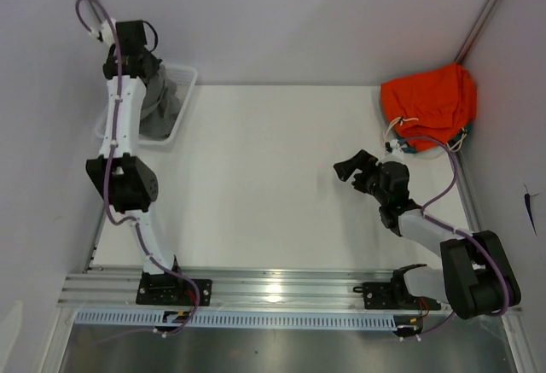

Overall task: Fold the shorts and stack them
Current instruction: Grab the shorts from the pile, then move the shorts to the center of the board

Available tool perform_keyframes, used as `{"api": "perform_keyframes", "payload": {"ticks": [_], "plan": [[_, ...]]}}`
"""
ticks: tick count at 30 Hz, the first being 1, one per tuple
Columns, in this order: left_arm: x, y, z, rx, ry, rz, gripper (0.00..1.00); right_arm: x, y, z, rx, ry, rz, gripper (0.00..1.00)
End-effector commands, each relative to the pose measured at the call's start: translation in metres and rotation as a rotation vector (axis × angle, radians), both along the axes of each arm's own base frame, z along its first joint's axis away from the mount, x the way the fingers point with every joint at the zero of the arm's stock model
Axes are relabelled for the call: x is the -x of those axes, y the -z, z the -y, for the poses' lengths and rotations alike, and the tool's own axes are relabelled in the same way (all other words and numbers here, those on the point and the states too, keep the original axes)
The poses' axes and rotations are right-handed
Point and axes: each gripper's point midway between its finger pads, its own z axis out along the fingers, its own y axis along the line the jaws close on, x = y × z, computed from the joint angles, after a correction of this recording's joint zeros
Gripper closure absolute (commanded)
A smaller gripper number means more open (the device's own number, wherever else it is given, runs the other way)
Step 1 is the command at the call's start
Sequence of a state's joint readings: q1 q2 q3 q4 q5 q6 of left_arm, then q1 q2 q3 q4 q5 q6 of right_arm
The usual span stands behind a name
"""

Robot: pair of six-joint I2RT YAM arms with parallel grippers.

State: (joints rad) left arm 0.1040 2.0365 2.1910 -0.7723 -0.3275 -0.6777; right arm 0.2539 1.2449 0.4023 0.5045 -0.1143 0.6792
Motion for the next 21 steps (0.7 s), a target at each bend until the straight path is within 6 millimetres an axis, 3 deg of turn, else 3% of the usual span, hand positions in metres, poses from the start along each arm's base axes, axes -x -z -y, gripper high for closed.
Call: {"api": "perform_keyframes", "payload": {"ticks": [1,2,4,5,9,10,12,17,19,20,21], "plan": [[0.075,-0.217,0.037,-0.174,0.050,0.429,1.00,-0.010,-0.026,0.001,0.000,0.004,0.074,0.02],[0.085,-0.243,0.064,-0.246,0.102,0.486,1.00,-0.011,-0.028,0.000,-0.002,0.002,0.080,0.03],[0.122,-0.273,0.071,-0.321,0.068,0.548,1.00,-0.010,-0.028,0.002,0.001,0.006,0.079,0.03],[0.130,-0.278,0.091,-0.332,0.115,0.570,0.99,-0.010,-0.029,0.002,0.000,0.008,0.082,0.03],[0.176,-0.289,0.129,-0.206,0.257,0.646,1.00,-0.008,-0.036,0.004,0.000,0.013,0.108,0.03],[0.188,-0.280,0.135,-0.188,0.294,0.641,0.99,-0.007,-0.037,0.004,0.000,0.012,0.114,0.02],[0.203,-0.289,0.159,-0.146,0.373,0.704,0.99,-0.006,-0.036,0.003,0.000,0.011,0.118,0.02],[0.213,-0.255,0.204,-0.030,0.567,0.649,0.98,-0.002,-0.050,-0.004,-0.006,-0.042,0.189,0.04],[0.212,-0.229,0.214,0.005,0.598,0.598,0.98,0.008,-0.064,-0.016,-0.022,-0.116,0.253,0.05],[0.209,-0.206,0.221,0.016,0.620,0.553,0.98,0.011,-0.071,-0.019,-0.006,-0.133,0.292,0.05],[0.209,-0.203,0.226,0.052,0.625,0.568,0.98,0.016,-0.074,-0.026,0.005,-0.156,0.310,0.05]]}}
